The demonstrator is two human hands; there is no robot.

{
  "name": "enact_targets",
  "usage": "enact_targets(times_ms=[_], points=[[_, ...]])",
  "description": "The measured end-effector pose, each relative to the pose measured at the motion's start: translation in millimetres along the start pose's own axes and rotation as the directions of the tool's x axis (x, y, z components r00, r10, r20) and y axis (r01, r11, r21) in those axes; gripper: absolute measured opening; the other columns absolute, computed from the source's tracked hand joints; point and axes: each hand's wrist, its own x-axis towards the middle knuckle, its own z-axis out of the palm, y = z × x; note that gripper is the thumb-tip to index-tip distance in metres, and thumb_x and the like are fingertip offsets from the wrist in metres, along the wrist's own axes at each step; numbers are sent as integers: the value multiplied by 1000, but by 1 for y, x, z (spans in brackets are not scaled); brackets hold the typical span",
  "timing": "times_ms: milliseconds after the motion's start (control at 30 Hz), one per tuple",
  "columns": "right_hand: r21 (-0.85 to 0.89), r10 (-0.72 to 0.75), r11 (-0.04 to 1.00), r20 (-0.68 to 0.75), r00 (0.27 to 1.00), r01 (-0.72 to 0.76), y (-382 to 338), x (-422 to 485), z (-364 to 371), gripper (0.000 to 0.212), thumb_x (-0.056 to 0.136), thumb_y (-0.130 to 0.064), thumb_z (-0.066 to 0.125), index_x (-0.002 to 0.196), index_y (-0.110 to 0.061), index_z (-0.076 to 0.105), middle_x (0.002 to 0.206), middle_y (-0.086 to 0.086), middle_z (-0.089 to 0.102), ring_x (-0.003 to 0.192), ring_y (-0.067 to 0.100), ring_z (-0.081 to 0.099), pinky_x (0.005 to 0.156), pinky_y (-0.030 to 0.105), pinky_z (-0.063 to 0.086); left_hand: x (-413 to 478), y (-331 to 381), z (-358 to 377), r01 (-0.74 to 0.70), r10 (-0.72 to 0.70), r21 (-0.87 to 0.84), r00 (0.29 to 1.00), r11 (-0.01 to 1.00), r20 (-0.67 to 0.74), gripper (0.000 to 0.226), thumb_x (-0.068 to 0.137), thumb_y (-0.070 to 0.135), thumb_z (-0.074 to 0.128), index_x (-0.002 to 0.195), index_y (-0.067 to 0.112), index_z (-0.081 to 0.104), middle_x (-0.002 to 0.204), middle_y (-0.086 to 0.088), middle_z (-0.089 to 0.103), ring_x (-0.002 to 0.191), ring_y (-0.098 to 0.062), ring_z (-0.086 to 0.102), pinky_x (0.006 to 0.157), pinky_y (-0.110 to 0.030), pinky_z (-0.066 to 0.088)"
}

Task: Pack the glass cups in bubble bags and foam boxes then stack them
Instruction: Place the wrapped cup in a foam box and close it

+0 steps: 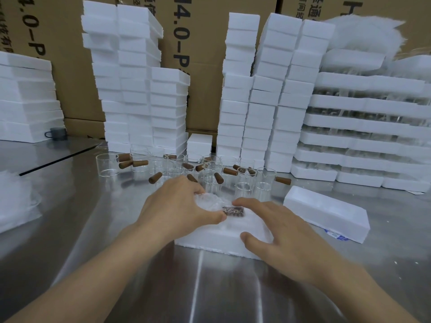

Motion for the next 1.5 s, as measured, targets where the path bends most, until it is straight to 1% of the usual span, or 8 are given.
enact_targets(times_ms=[233, 367, 533, 700, 900, 1133, 1300, 1500], points=[[-48, 3, 999, 10, 1000, -2, 3, 1, 1, 64, 81, -77, 28, 144, -65, 29, 144, -33, 40, 136, 2, 38, 115, 33, 34, -5, -1, -1, -80, 96, -177, 992, 981, 86, 78, 82, 100, 36, 142, 54, 59, 136, 31, 53, 131, 4, 47, 109, -37, 44], [-36, -5, 999, 10, 1000, 5, 5, 0, 2, 57, 90, -72, 37, 145, -65, 28, 145, -34, 40, 136, 1, 37, 114, 33, 34, -6, -1, 6, -118, 219, -398, 951, 910, 216, 60, 102, 71, 28, 154, 51, 50, 150, 38, 43, 132, 28, 33, 114, -4, 22], [90, 55, 995, -95, 994, -46, 25, 5, -13, 52, 96, -61, 44, 147, -56, 41, 150, -25, 46, 139, 2, 37, 118, 34, 29, -3, -8, 10, 2, 147, -546, 962, 838, 230, 52, 108, 65, 26, 154, 54, 47, 156, 33, 45, 143, 10, 35, 118, -23, 25], [-99, 358, 906, -336, 871, -411, 73, 11, -32, 57, 92, -35, 65, 147, -32, 50, 138, 2, 59, 129, 28, 48, 100, 42, 42, 10, -18, 6, 47, -105, -564, 992, 825, -71, 29, 112, 31, 47, 103, 38, 74, 80, 14, 72, 79, -3, 65, 73, -32, 50], [-285, 530, 741, -307, 790, -608, 108, 9, -23, 43, 96, -34, 56, 139, -35, 56, 135, -5, 65, 125, 23, 59, 110, 40, 38, 10, -26, 5, 81, -92, -416, 996, 906, -6, 20, 104, 24, 59, 100, 38, 73, 62, 12, 70, 44, -2, 54, 44, -19, 37], [-132, 194, 944, -517, 834, -301, 62, 14, -31, 26, 98, -23, 63, 123, -27, 70, 115, -4, 67, 115, 24, 62, 103, 46, 40, 12, -20, -17, -12, -100, -509, 976, 861, -193, 33, 99, 13, 67, 107, 45, 72, 99, 12, 74, 71, -3, 62, 65, -28, 46], [-250, -297, 952, -631, 716, 174, -6, -4, -29, 30, 98, -25, 56, 125, -26, 70, 109, -13, 63, 108, 9, 58, 103, 33, 28, 0, -11, -24, -457, 370, -265, 872, 849, -320, 95, 90, 17, 85, 155, 63, 32, 156, 25, 37, 141, -2, 42, 105, -20, 43], [-229, -368, 928, -690, 623, 294, -21, -12, -31, 37, 96, -23, 61, 133, -24, 67, 119, -7, 65, 115, 11, 59, 106, 35, 31, -3, -3, -26, -602, 459, -158, 729, 783, -508, 60, 85, 21, 92, 138, 33, 66, 150, 19, 55, 139, -10, 48, 106, -20, 42]])
